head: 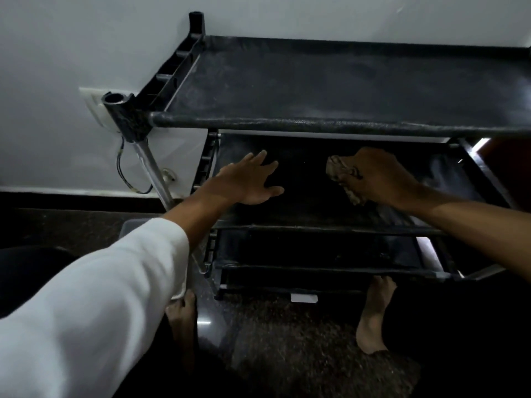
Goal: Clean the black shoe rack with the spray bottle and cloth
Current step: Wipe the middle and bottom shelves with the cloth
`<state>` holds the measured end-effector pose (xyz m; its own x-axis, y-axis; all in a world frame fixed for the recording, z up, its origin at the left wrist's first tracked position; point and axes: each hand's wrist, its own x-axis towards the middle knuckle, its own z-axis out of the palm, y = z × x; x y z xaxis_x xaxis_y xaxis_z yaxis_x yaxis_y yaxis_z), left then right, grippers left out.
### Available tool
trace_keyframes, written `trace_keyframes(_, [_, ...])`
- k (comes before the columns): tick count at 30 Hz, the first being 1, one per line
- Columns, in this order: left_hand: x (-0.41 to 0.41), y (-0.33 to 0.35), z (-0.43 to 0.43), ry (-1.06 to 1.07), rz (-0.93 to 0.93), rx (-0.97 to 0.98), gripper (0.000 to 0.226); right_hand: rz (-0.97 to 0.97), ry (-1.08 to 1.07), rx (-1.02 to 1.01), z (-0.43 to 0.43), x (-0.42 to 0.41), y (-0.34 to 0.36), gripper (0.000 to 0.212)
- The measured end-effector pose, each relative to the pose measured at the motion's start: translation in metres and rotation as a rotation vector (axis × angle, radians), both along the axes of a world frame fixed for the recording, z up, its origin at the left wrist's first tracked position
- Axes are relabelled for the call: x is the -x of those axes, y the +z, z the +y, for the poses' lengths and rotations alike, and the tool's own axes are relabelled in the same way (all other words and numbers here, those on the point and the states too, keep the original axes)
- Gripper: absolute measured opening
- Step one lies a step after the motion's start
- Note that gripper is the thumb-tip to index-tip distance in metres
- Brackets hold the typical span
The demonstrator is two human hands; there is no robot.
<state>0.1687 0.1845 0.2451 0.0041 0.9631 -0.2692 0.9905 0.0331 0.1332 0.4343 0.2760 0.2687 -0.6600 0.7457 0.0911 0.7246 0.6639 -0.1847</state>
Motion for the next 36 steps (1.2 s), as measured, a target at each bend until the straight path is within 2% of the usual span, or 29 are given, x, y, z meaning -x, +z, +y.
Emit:
trace_keyframes(6, [-0.003, -0.017, 0.0, 0.043, -0.038, -0.032, 0.073, 0.148, -0.06, 0.04, 0.022, 0.055, -0.003, 0.016])
trace_keyframes(9, [-0.004, -0.022, -0.001, 0.061, -0.065, -0.057, 0.072, 0.175, 0.027, 0.137, 0.013, 0.077, -0.003, 0.01])
trace_keyframes(12, [-0.001, -0.026, -0.003, 0.067, -0.089, -0.105, 0.064, 0.094, 0.141, 0.042, -0.009, 0.086, -0.006, 0.03])
trace_keyframes(14, [0.001, -0.026, -0.004, 0.049, -0.087, -0.115, 0.06, 0.083, 0.231, 0.069, -0.027, 0.078, -0.007, 0.034])
trace_keyframes(17, [0.001, -0.026, -0.003, 0.054, -0.099, -0.141, 0.057, 0.067, 0.331, 0.181, -0.042, 0.047, -0.004, 0.033])
trace_keyframes(20, [0.001, -0.028, -0.004, 0.046, -0.094, -0.173, 0.056, 0.105, 0.36, 0.23, -0.035, 0.012, -0.001, 0.024])
trace_keyframes(23, [0.004, -0.03, -0.009, 0.052, -0.118, -0.211, 0.055, 0.084, 0.335, 0.202, -0.013, -0.008, 0.002, 0.019])
trace_keyframes(25, [0.005, -0.031, -0.014, 0.064, -0.155, -0.267, 0.053, 0.036, 0.295, 0.108, 0.003, -0.01, 0.001, 0.021])
trace_keyframes(29, [0.006, -0.029, -0.023, 0.09, -0.211, -0.35, 0.049, -0.03, 0.289, -0.01, 0.02, 0.006, 0.005, 0.02])
trace_keyframes(33, [0.007, -0.022, -0.027, 0.158, -0.274, -0.411, 0.047, -0.024, 0.369, 0.036, -0.005, 0.046, 0.006, 0.021])
trace_keyframes(36, [0.005, -0.018, -0.029, 0.177, -0.283, -0.43, 0.047, -0.023, 0.501, 0.108, -0.034, 0.08, 0.0, 0.029])
